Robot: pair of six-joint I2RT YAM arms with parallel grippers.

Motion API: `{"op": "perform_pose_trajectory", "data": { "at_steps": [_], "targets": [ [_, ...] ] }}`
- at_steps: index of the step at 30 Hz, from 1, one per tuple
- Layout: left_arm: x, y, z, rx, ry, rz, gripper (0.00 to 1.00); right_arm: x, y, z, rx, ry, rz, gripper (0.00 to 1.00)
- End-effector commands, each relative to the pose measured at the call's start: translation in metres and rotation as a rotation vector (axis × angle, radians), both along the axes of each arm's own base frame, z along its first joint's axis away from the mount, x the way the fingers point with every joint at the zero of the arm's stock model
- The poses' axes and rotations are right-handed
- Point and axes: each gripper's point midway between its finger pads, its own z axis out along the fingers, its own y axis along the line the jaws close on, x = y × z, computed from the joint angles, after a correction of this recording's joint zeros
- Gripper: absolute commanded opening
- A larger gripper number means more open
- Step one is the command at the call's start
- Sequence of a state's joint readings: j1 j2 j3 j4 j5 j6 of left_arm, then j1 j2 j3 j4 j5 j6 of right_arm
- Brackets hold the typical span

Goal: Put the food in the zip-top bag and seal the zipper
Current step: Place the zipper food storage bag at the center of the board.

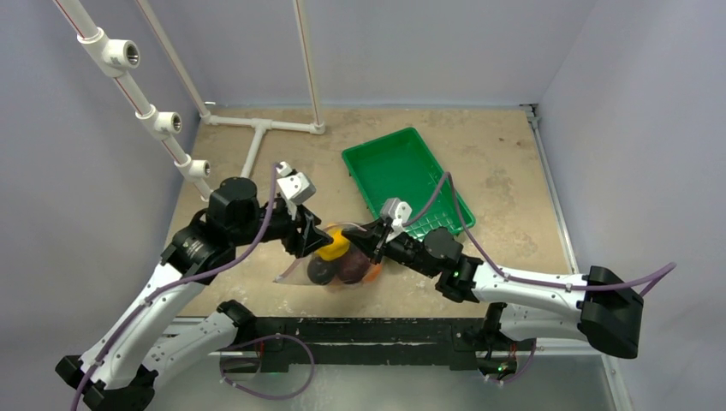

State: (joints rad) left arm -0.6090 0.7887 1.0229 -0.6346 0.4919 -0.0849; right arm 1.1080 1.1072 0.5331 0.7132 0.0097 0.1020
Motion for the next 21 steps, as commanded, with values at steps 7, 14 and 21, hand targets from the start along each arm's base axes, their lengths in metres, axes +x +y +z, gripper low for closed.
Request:
{"op": "perform_pose_trajectory", "data": {
  "at_steps": [7,14,21],
  "targets": [
    [0.009,-0.002,-0.034,0.082,0.083,0.021,0.39,0.003,0.001,0.027,0.077,0.000,-0.019,0.00],
    [0.015,-0.006,-0.044,0.106,0.109,0.020,0.01,0.003,-0.003,0.029,0.102,0.007,-0.032,0.00],
    [0.027,-0.008,-0.043,0.116,0.100,0.064,0.00,0.004,-0.004,0.038,0.132,0.016,-0.043,0.00]
  ]
}}
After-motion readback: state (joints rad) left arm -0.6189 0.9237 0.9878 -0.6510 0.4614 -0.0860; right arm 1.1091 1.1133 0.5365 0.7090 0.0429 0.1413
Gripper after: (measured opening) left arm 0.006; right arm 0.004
